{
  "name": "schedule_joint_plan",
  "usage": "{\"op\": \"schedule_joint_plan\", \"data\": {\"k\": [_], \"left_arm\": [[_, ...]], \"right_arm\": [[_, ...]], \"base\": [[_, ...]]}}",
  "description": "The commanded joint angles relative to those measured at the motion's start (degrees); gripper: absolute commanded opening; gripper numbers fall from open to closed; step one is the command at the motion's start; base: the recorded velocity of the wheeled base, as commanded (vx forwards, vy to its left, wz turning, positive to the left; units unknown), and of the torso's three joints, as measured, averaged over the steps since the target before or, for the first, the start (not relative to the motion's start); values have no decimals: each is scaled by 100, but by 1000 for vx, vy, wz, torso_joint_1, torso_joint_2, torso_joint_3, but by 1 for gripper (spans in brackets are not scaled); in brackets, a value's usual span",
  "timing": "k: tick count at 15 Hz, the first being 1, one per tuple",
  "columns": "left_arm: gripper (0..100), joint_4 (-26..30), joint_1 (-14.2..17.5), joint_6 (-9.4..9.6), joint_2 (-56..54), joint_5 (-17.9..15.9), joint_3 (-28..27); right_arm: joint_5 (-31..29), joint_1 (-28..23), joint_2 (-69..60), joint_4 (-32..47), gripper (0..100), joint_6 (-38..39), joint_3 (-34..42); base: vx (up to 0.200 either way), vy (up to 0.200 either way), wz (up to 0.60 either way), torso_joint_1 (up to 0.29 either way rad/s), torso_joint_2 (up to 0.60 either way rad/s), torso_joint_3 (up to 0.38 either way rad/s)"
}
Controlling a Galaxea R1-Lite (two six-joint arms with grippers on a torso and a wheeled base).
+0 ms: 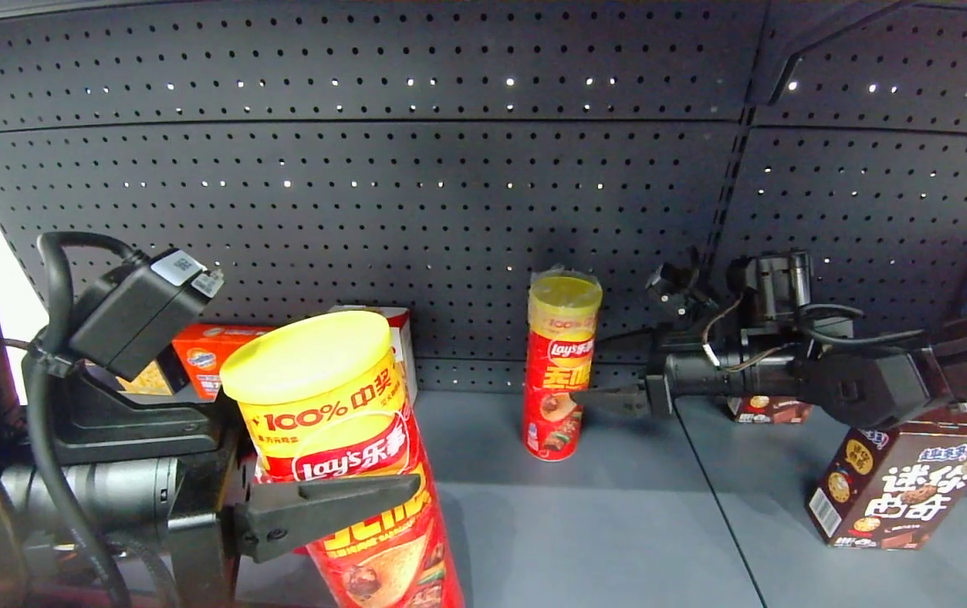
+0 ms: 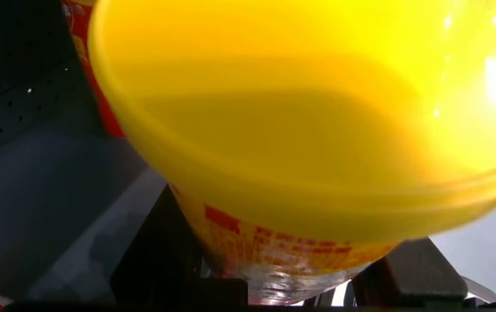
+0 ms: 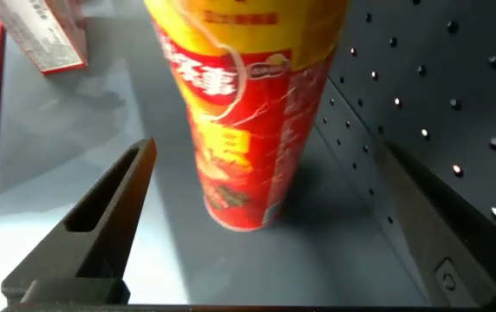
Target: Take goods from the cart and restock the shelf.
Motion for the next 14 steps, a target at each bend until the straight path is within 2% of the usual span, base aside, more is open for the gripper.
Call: {"op": "schedule_joint_plan", "data": {"k": [1, 14], "left_arm": [[0, -1, 10, -2, 12, 2, -4], [0, -1, 28, -2, -14, 2, 180]], "right_arm": [[3, 50, 269, -43, 100, -5, -65], [-23, 410, 902, -140, 100, 12, -487]], "base": [[0, 0, 0, 0, 0, 0], [0, 0, 0, 0, 0, 0]]}}
